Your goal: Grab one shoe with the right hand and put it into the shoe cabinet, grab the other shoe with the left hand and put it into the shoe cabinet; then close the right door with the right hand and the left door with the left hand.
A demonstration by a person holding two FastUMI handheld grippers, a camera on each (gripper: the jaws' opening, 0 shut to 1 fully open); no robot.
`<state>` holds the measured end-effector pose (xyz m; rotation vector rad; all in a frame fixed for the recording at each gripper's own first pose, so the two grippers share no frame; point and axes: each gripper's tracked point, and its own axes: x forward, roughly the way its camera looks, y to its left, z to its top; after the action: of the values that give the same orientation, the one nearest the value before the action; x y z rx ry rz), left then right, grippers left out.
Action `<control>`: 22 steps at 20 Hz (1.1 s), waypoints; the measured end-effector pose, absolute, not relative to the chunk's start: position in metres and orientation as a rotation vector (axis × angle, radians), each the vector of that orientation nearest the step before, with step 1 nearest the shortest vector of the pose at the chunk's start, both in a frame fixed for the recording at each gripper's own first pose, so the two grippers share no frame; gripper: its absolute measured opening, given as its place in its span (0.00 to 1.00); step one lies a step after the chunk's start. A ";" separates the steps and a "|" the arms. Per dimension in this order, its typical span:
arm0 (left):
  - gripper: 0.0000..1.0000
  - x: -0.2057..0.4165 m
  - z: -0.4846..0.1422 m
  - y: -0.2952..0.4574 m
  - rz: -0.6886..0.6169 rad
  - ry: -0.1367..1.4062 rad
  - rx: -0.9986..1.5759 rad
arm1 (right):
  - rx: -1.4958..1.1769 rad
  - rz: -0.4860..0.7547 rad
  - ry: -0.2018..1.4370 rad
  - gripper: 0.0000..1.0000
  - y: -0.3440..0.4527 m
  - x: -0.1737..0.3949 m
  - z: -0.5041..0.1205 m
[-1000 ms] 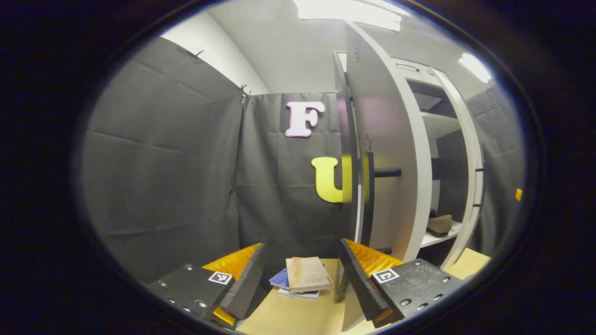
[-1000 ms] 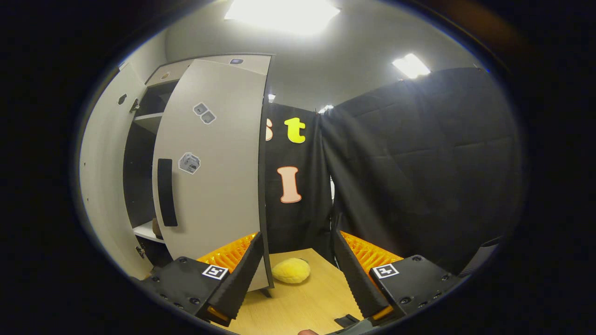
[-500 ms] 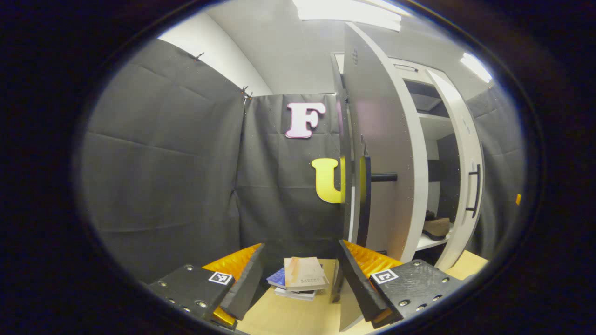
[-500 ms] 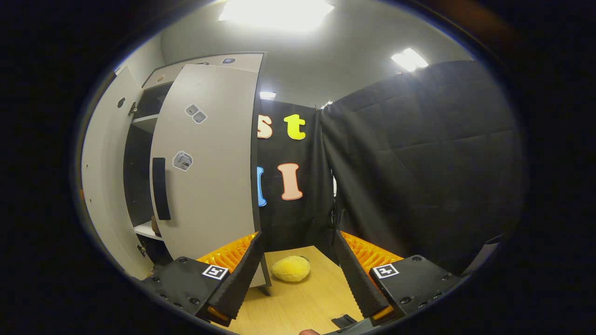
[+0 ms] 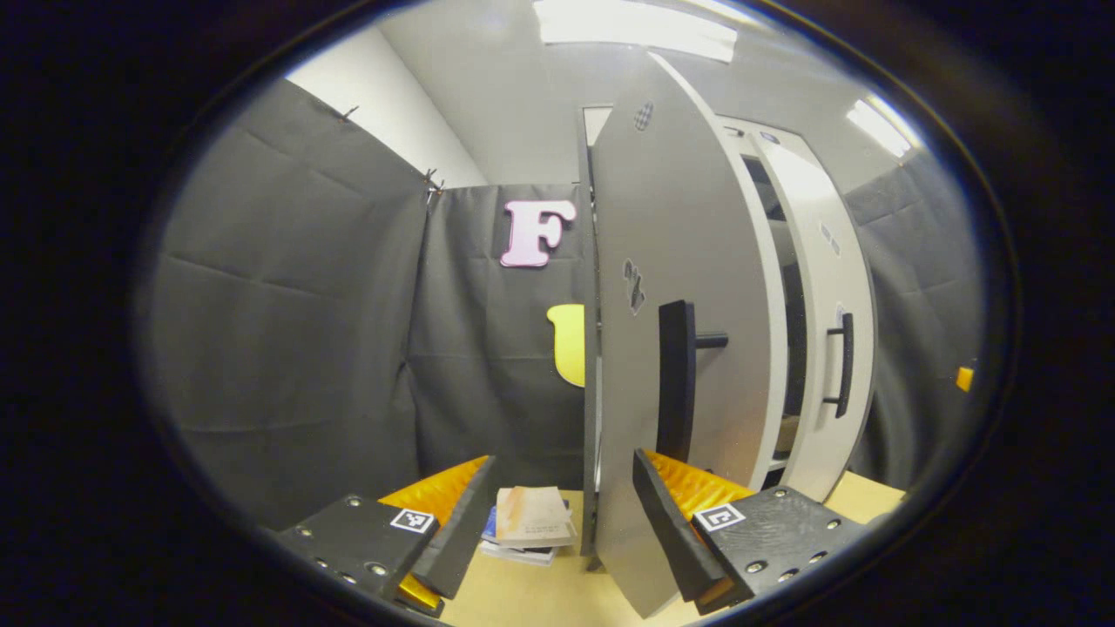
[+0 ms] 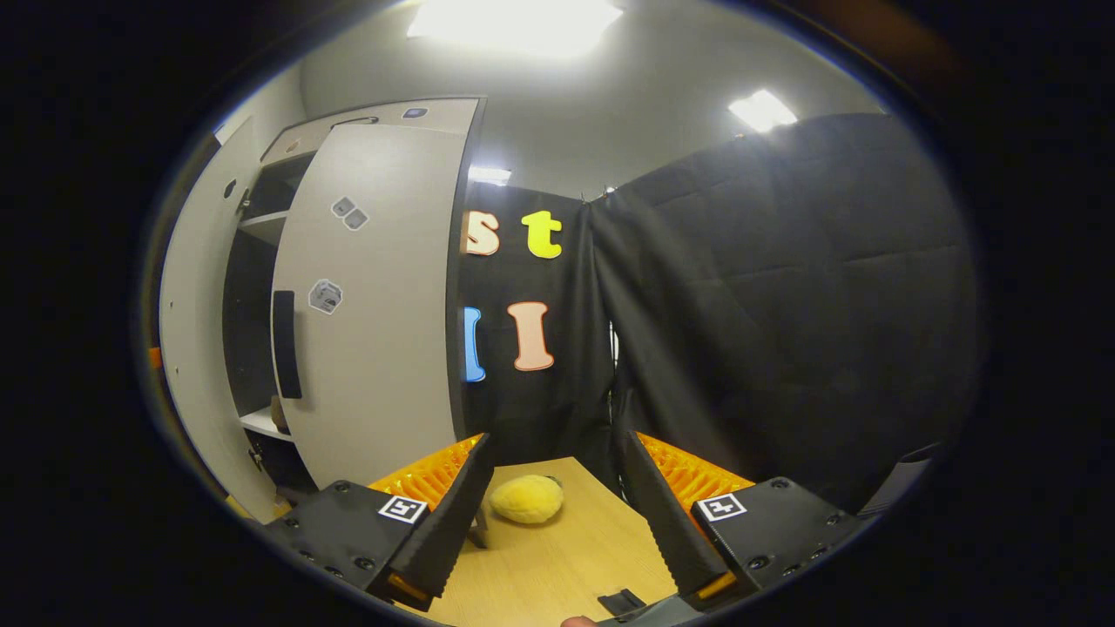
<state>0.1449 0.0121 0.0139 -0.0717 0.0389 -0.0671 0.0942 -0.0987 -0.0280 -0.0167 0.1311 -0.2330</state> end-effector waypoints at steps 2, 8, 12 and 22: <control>0.98 0.146 0.014 0.004 -0.077 0.041 -0.087 | -0.005 -0.241 0.135 0.96 -0.106 0.091 -0.030; 0.89 0.151 0.017 -0.036 -0.137 0.042 -0.111 | -0.002 -0.240 0.142 0.96 -0.115 0.087 -0.031; 0.95 0.162 0.022 -0.072 -0.172 0.027 -0.123 | -0.015 -0.247 0.146 0.96 -0.125 0.081 -0.030; 0.98 0.183 0.026 -0.117 -0.185 0.001 -0.073 | 0.026 -0.205 0.157 0.96 -0.121 0.075 -0.037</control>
<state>0.1826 -0.1167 0.0255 -0.0735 0.0013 -0.1851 0.0754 -0.1214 -0.0371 0.0264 0.1571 -0.2051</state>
